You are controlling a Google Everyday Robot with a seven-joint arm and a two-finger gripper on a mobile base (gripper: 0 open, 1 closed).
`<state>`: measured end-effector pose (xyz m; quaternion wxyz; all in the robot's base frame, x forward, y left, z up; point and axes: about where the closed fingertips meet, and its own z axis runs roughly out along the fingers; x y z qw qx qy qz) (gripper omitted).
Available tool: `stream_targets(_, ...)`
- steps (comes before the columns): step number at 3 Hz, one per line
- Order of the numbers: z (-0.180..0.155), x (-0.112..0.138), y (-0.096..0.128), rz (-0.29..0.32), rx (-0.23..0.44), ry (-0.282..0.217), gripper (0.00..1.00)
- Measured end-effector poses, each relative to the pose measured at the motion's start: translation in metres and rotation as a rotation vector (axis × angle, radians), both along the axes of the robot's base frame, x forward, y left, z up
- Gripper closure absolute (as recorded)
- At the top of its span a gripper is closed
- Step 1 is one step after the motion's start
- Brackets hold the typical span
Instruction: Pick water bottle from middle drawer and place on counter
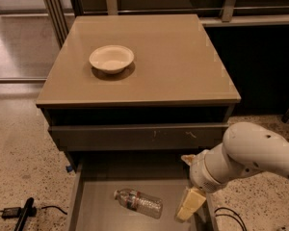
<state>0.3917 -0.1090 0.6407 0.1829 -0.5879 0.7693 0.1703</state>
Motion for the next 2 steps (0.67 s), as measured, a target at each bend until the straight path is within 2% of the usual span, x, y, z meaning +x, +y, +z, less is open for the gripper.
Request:
stream_targets(1,-0.0720,0.0080,0.0140,-0.027,0.063,-0.019,0.00)
stream_targets(2,-0.0720,0.0080,0.0141,-0.027,0.063,-0.018,0.00)
